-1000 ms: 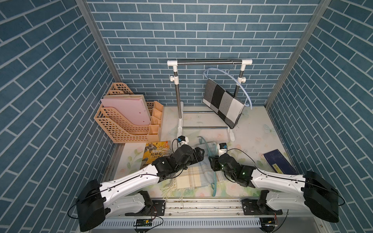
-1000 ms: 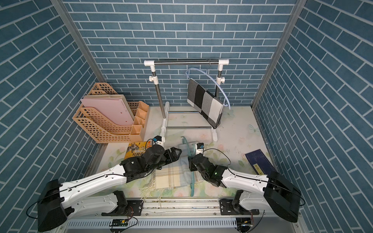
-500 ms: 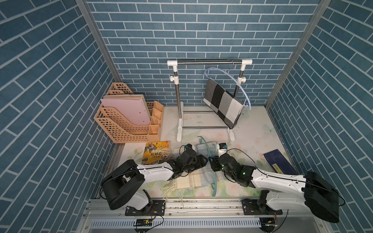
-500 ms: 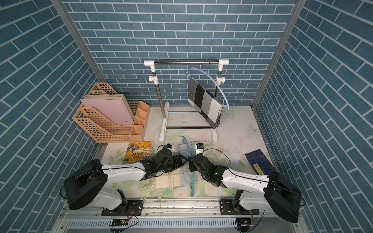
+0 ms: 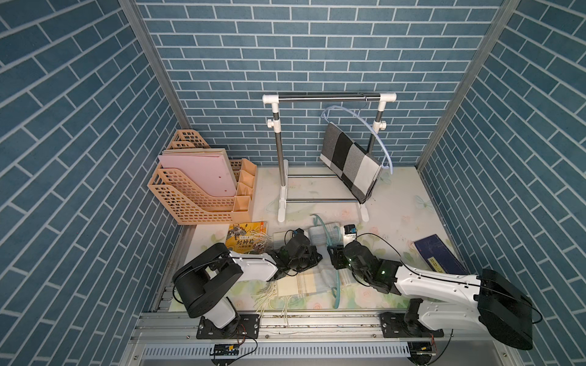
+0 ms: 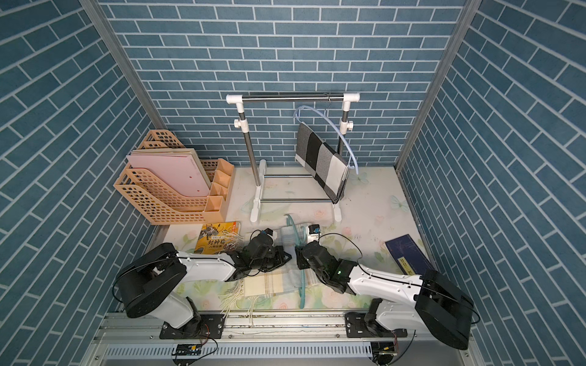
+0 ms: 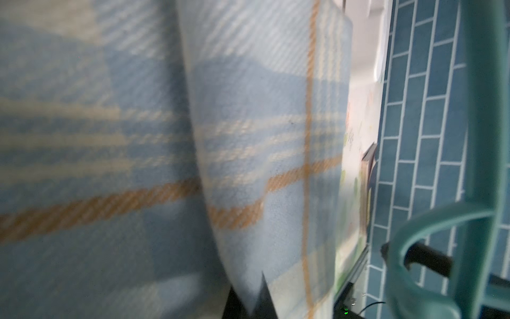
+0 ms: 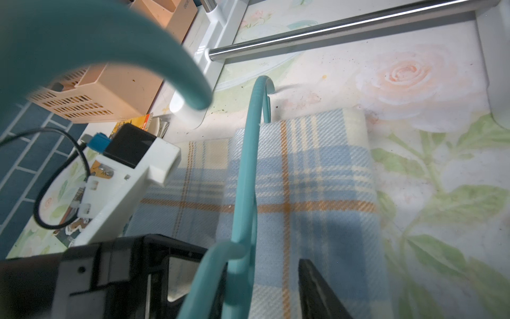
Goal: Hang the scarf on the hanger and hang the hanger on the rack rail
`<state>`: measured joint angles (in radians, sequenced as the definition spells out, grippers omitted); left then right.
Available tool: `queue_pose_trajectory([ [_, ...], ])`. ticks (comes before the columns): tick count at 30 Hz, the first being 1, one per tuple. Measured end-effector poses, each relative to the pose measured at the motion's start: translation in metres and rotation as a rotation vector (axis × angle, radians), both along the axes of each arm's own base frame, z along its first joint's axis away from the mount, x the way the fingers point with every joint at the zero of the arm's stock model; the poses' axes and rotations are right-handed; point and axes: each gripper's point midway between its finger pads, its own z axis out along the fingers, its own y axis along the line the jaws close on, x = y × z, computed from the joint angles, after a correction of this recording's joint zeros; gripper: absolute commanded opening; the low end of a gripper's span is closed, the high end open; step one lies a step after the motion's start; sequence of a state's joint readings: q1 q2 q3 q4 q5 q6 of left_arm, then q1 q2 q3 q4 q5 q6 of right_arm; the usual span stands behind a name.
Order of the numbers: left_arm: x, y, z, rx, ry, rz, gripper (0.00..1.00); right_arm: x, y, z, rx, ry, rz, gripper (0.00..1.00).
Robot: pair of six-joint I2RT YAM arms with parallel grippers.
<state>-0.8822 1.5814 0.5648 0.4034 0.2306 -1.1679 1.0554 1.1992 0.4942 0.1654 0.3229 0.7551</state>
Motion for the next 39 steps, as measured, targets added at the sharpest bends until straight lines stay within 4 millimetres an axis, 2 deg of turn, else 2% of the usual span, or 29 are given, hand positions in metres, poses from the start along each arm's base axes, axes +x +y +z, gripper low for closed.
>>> queue_pose_trajectory([
  [5,0.000,0.000,0.000,0.001,-0.001,0.000,0.00,0.003,-0.001,0.003,-0.004,-0.017,-0.015,0.55],
  [10,0.000,0.001,0.001,0.003,-0.002,0.000,0.00,0.010,0.003,0.019,0.022,-0.048,-0.034,0.54],
  [14,0.000,0.002,0.002,0.008,-0.004,0.000,0.00,0.013,0.006,0.029,0.029,-0.076,-0.030,0.42],
  [20,-0.001,0.004,0.005,0.013,-0.012,-0.003,0.00,0.016,0.004,0.030,0.024,-0.085,-0.037,0.22],
  [21,-0.001,0.004,0.007,0.014,-0.016,-0.004,0.00,0.016,0.003,0.030,0.021,-0.087,-0.039,0.16],
  [22,-0.001,0.005,0.009,0.014,-0.021,-0.004,0.00,0.018,0.002,0.030,0.017,-0.091,-0.042,0.06],
  [24,-0.001,0.007,0.015,0.016,-0.037,-0.007,0.00,0.020,-0.001,0.030,0.007,-0.095,-0.047,0.00],
  [28,-0.003,0.012,0.030,0.027,-0.076,-0.028,0.00,0.024,-0.004,0.030,-0.011,-0.096,-0.054,0.00],
  [33,0.000,0.022,0.055,0.043,-0.140,-0.056,0.00,0.030,-0.004,0.041,-0.040,-0.118,-0.044,0.00],
  [36,0.005,0.036,0.060,0.064,-0.155,-0.049,0.00,0.033,-0.006,0.045,-0.061,-0.121,-0.045,0.00],
  [39,0.013,0.055,0.056,0.094,-0.152,-0.023,0.00,0.036,-0.008,0.045,-0.083,-0.114,-0.052,0.00],
])
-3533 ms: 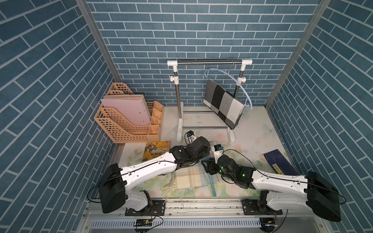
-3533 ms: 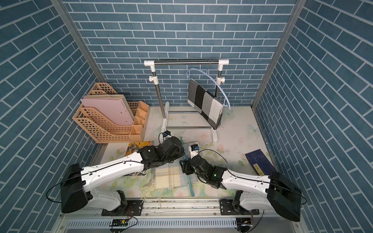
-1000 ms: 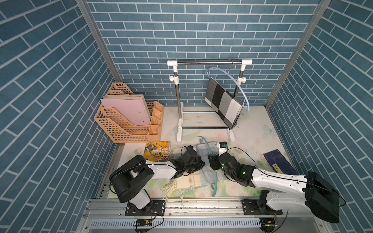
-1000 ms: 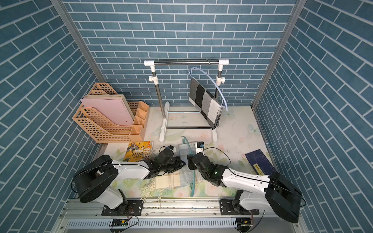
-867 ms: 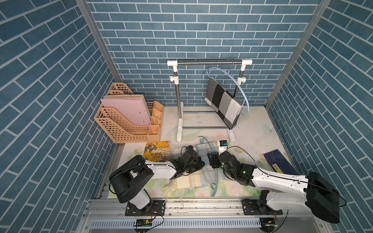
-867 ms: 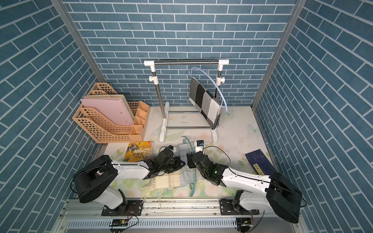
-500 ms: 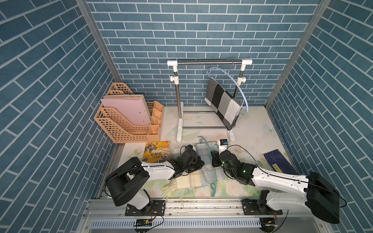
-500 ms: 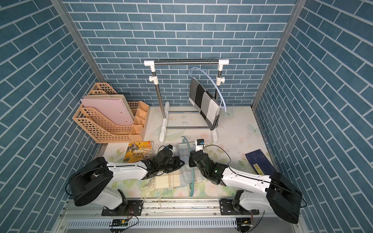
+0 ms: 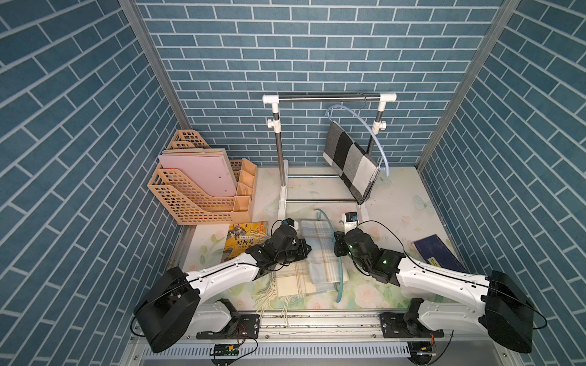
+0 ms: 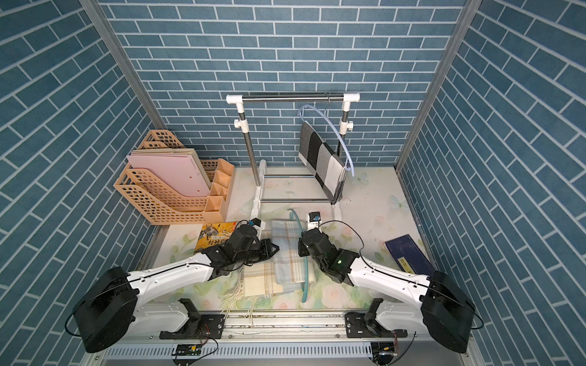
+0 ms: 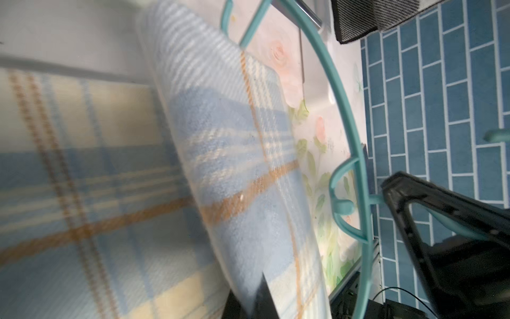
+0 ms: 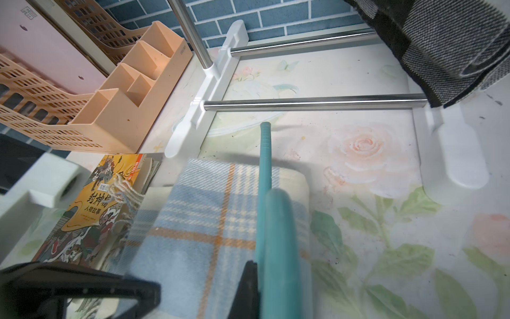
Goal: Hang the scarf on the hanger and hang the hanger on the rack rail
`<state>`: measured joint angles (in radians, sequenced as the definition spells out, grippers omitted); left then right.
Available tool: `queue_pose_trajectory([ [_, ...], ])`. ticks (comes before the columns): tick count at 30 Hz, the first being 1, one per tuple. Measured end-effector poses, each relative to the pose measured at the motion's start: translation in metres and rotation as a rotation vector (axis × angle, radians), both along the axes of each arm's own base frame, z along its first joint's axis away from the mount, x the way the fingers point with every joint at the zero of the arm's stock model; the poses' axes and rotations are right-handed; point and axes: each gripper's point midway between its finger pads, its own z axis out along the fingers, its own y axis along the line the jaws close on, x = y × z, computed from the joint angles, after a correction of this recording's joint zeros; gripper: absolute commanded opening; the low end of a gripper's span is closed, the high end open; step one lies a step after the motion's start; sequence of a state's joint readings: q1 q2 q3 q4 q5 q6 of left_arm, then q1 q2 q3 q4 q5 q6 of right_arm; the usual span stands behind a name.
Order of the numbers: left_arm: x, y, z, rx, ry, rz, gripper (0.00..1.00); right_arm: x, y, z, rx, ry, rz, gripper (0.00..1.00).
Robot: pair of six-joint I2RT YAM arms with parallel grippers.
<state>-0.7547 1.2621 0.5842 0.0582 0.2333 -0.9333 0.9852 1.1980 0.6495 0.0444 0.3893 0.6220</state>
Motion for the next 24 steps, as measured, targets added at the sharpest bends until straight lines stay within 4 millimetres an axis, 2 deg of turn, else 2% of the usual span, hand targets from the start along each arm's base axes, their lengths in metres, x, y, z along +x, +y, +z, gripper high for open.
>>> queue_pose_trajectory([
  [3,0.002,0.018,-0.010,0.039,0.022,0.023,0.00,0.003,-0.001,-0.002,-0.018,0.013,-0.007,0.00],
  [8,-0.007,0.040,-0.025,0.086,0.062,0.033,0.00,0.002,0.002,-0.009,-0.032,0.037,0.005,0.00],
  [13,-0.009,0.057,-0.026,0.105,0.069,0.062,0.00,0.000,0.004,-0.012,-0.033,0.050,0.018,0.00],
  [19,-0.010,0.078,-0.018,0.114,0.050,0.108,0.00,-0.002,0.008,-0.013,-0.016,0.066,0.035,0.00],
  [24,-0.011,0.097,-0.030,0.162,0.083,0.154,0.00,0.001,0.018,-0.015,0.001,0.083,0.038,0.00],
])
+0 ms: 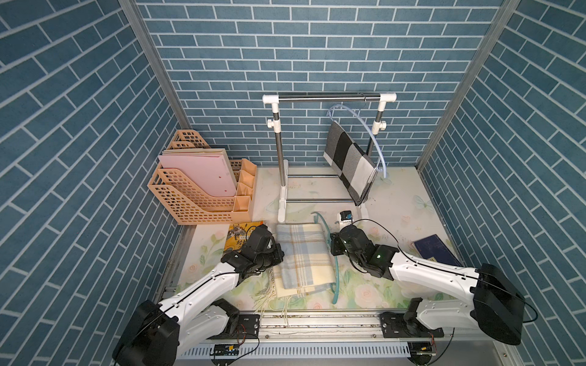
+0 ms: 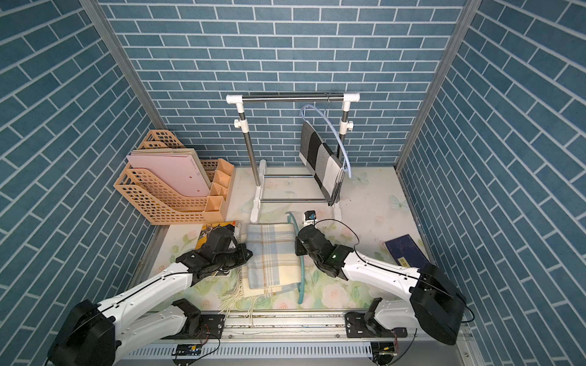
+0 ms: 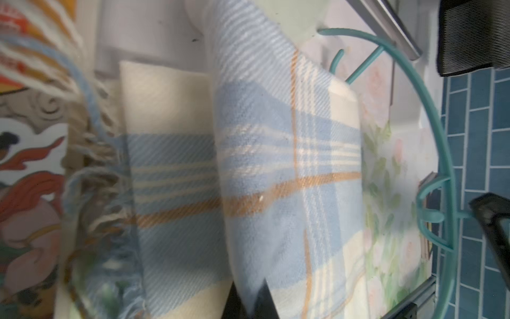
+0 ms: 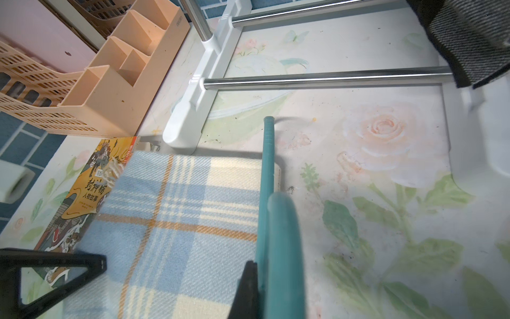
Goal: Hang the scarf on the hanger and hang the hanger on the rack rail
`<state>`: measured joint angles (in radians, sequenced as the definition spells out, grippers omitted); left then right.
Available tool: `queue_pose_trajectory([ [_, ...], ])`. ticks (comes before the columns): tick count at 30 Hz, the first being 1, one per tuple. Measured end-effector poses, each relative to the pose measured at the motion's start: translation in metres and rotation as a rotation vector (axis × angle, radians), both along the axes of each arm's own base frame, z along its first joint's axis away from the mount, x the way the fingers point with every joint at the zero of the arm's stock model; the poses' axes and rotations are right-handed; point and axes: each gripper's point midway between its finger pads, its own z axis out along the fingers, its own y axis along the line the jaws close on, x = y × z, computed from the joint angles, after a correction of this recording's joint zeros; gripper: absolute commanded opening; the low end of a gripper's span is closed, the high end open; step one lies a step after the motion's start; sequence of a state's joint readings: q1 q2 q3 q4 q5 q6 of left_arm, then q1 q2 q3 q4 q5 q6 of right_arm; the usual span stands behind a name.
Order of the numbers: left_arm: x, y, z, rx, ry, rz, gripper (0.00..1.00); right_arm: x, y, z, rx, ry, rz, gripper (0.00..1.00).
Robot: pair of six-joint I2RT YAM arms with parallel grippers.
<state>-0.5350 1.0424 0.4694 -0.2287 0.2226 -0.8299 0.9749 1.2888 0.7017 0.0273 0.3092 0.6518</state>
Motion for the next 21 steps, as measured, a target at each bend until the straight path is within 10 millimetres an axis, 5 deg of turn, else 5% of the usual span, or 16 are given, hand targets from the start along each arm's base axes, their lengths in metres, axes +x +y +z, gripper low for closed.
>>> queue_pose_trajectory([
  [7,-0.005,0.022,-0.010,0.065,0.047,0.052,0.00,0.003,0.012,0.000,0.009,0.009,0.012,0.00],
  [16,-0.003,0.028,0.024,0.053,-0.024,0.073,0.00,0.007,0.020,0.004,0.005,0.011,0.010,0.00],
  [21,-0.007,0.033,0.010,0.083,0.013,0.081,0.00,0.009,0.017,0.004,-0.020,0.010,-0.006,0.00],
])
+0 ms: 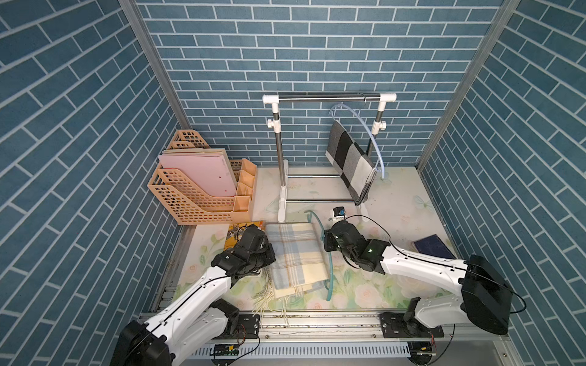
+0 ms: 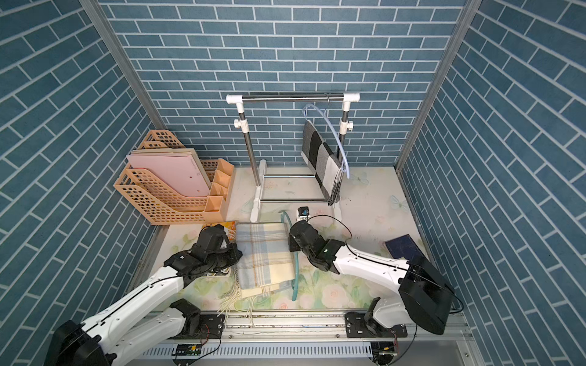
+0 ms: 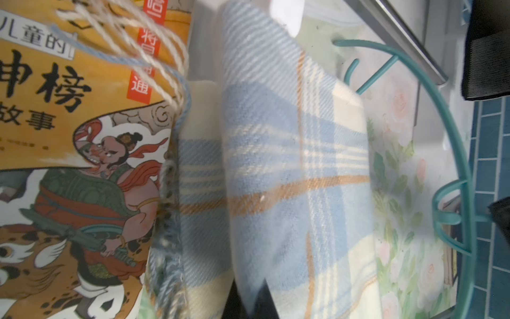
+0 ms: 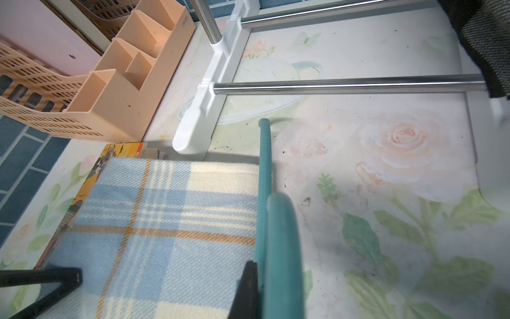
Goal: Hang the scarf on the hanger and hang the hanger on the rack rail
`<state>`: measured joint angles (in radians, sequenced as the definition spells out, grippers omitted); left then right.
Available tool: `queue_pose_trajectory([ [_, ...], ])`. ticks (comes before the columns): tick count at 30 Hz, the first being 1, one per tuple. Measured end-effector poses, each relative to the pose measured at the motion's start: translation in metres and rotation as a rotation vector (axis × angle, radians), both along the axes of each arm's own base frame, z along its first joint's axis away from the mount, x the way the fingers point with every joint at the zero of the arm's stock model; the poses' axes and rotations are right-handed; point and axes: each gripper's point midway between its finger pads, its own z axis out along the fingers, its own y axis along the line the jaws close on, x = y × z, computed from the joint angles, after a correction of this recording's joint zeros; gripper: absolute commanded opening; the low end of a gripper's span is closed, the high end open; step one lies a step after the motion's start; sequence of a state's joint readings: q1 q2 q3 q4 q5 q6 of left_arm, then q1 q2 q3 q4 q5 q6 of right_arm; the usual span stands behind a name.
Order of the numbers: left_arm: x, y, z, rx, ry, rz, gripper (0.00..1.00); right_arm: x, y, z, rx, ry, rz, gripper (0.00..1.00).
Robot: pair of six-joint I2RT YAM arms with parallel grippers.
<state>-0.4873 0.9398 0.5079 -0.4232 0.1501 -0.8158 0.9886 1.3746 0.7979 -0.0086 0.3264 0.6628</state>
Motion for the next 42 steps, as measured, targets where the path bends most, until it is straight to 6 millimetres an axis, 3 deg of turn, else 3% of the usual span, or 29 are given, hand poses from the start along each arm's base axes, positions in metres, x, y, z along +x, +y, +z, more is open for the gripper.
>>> queue_pose_trajectory([
  [9,-0.013,0.005,-0.047,0.012,0.088,0.019,0.00,-0.004,-0.008,-0.003,-0.015,0.010,-0.017,0.00],
  [21,0.010,-0.032,-0.049,-0.028,0.084,-0.085,0.00,-0.026,-0.059,-0.005,0.011,0.015,-0.111,0.00],
  [22,0.012,-0.035,-0.050,-0.023,0.085,-0.097,0.11,-0.026,-0.061,-0.006,0.006,0.014,-0.115,0.00],
  [24,0.015,-0.038,-0.052,-0.009,0.087,-0.115,0.45,-0.026,-0.064,-0.007,-0.001,0.015,-0.122,0.00],
  [26,0.015,-0.036,-0.055,0.005,0.091,-0.117,0.69,-0.025,-0.065,-0.007,-0.005,0.014,-0.125,0.00],
  [27,0.016,-0.037,-0.053,0.002,0.083,-0.121,0.75,-0.025,-0.066,-0.008,-0.008,0.014,-0.127,0.00],
  [30,0.019,-0.033,-0.037,0.021,0.040,-0.122,0.83,-0.025,-0.067,-0.008,-0.011,0.016,-0.129,0.00],
  [37,0.023,-0.027,0.027,0.027,-0.113,-0.096,0.84,-0.024,-0.065,-0.009,-0.013,0.019,-0.125,0.00],
  [39,0.015,-0.035,0.037,0.016,-0.140,-0.115,0.83,-0.024,-0.064,-0.009,-0.013,0.020,-0.123,0.00],
  [42,-0.009,-0.054,0.032,0.025,-0.113,-0.179,0.82,-0.024,-0.063,-0.009,-0.013,0.021,-0.121,0.00],
])
